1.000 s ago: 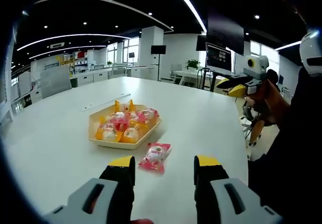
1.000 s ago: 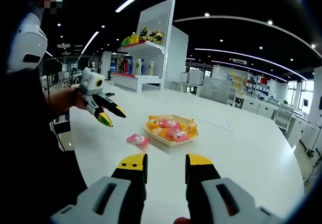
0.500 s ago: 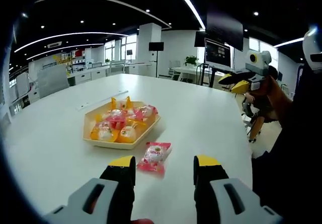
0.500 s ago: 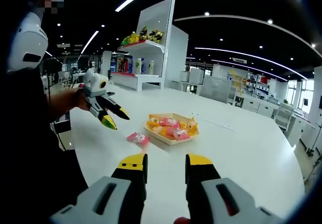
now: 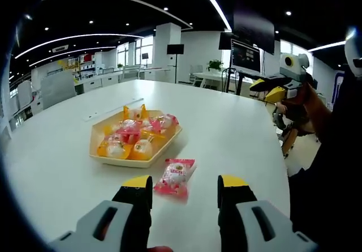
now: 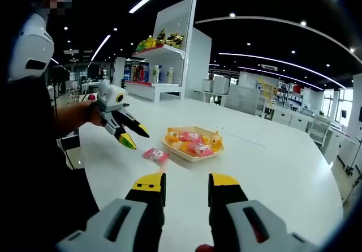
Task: Pick up the marshmallows scattered on the table and place them into the bowl on the table
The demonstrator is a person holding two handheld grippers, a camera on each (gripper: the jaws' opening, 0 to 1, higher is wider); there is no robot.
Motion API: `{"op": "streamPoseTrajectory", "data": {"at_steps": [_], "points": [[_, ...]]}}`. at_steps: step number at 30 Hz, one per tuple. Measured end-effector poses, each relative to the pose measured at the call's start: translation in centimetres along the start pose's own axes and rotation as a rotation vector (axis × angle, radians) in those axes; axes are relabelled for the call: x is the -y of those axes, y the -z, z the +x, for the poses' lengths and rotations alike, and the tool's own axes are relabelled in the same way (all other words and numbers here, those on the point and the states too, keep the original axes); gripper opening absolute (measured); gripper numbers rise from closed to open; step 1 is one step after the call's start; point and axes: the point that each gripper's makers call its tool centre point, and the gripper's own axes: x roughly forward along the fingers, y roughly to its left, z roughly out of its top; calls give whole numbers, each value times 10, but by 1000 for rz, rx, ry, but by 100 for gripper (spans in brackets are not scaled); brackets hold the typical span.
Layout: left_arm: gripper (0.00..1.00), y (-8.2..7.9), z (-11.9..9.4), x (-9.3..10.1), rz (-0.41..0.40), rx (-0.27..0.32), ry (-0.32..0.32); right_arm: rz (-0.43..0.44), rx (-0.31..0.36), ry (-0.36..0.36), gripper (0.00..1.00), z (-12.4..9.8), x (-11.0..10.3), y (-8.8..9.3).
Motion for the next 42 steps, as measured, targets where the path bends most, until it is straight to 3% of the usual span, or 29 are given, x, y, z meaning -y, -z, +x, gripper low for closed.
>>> {"op": "streamPoseTrajectory", "data": {"at_steps": [42], "points": [[44, 12, 40, -15, 2, -44, 4, 18, -16, 13, 30, -6, 4, 10]]}}
